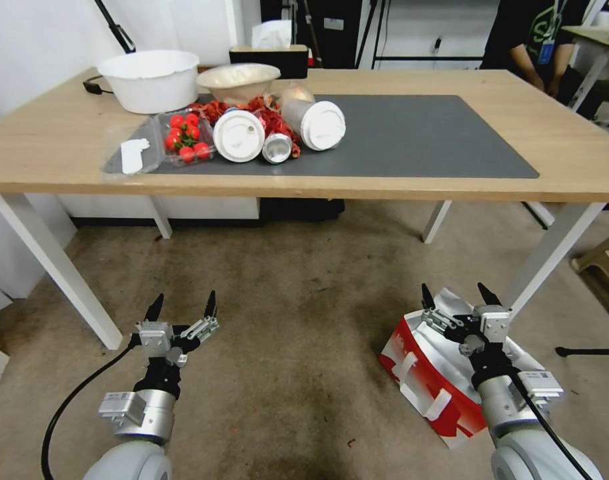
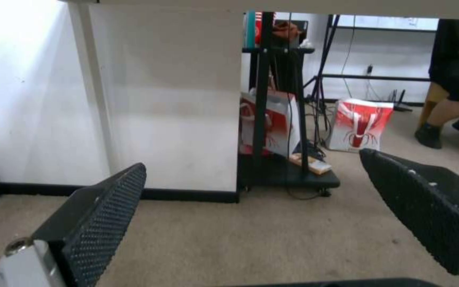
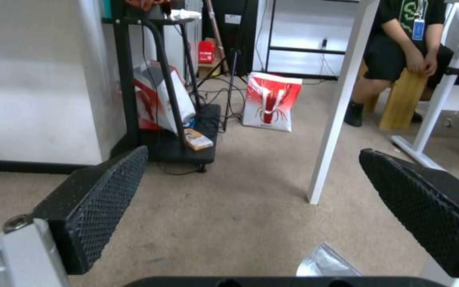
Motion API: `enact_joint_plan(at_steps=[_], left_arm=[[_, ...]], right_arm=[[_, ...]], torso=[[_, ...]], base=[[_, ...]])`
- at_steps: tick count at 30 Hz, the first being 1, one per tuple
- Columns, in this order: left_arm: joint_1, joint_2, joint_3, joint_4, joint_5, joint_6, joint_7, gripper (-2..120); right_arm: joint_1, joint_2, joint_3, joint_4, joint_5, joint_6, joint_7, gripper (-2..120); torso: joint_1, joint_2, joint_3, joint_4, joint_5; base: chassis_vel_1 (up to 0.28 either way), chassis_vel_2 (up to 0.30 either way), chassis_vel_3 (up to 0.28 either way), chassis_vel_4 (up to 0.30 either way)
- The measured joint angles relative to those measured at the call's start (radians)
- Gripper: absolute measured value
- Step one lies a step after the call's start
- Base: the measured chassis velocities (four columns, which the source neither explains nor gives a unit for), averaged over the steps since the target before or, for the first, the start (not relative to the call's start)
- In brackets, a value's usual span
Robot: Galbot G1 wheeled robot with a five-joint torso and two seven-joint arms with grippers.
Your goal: Pick up the food delivery bag from the floor and place it on the table.
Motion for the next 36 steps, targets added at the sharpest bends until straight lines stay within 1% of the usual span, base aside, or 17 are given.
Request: enact_joint_plan(at_steps=[6,9,10,12,13,15,20,21,23,27,35,36], left_arm=[[0.0,0.002,-0.001,0.0,0.0,0.0,0.0,100],[0.0,0.001,-0.001,0.0,0.0,-0.001,0.0,100],[0.0,0.001,-0.001,0.0,0.0,-0.001,0.0,100],[-0.001,0.0,0.0,0.001,0.0,-0.001,0.002,100],[-0.001,0.0,0.0,0.001,0.0,-0.001,0.002,100],[-0.002,-0.001,-0.001,0.003,0.001,-0.001,0.002,100],[-0.002,-0.002,-0.001,0.004,0.002,-0.001,0.003,100],[-0.002,-0.002,-0.001,0.004,0.002,-0.001,0.003,100],[-0.002,-0.003,-0.001,0.005,0.002,-0.001,0.003,100],[-0.003,-0.002,-0.001,0.005,0.002,-0.001,0.003,100],[-0.004,-0.002,0.0,0.009,0.002,-0.001,0.005,100],[-0.004,-0.002,0.0,0.009,0.002,-0.001,0.005,100]], right_arm=[[0.002,-0.004,0.002,0.0,0.0,0.0,0.001,100],[0.003,-0.007,0.006,0.001,0.002,-0.002,0.001,100],[0.003,-0.007,0.006,0.001,0.002,-0.002,0.001,100],[0.005,-0.008,0.008,0.0,0.003,-0.002,0.001,100],[0.005,-0.008,0.008,0.0,0.003,-0.002,0.001,100],[0.013,-0.011,0.008,-0.003,0.008,-0.008,0.0,100],[0.016,-0.011,0.008,-0.005,0.009,-0.01,-0.001,100],[0.016,-0.011,0.008,-0.005,0.009,-0.01,-0.001,100],[0.016,-0.011,0.007,-0.005,0.009,-0.01,-0.001,100],[0.016,-0.011,0.007,-0.005,0.009,-0.01,-0.002,100],[0.013,-0.012,0.008,-0.005,0.009,-0.013,-0.002,100],[0.013,-0.012,0.008,-0.005,0.009,-0.013,-0.002,100]], torso=[[-0.005,-0.021,-0.015,0.0,0.0],[-0.01,-0.038,-0.028,0.0,0.0],[-0.01,-0.038,-0.028,0.0,0.0],[-0.013,-0.051,-0.038,0.0,0.0],[-0.013,-0.051,-0.038,0.0,0.0],[-0.02,-0.074,-0.054,0.0,0.0],[-0.024,-0.096,-0.072,0.0,0.0],[-0.024,-0.096,-0.072,0.0,0.0],[-0.026,-0.107,-0.082,0.0,0.0],[-0.028,-0.118,-0.09,0.0,0.0],[-0.033,-0.155,-0.121,0.0,0.0],[-0.033,-0.155,-0.121,0.0,0.0]], base=[[0.0,0.0,0.0,0.0],[0.0,0.0,0.0,0.0],[0.0,0.0,0.0,0.0],[0.0,0.0,0.0,0.0],[0.0,0.0,0.0,0.0],[0.0,0.0,0.0,0.0],[0.0,0.0,0.0,0.0],[0.0,0.0,0.0,0.0],[0.0,0.0,0.0,0.0],[0.0,0.0,0.0,0.0],[0.0,0.0,0.0,0.0],[0.0,0.0,0.0,0.0]])
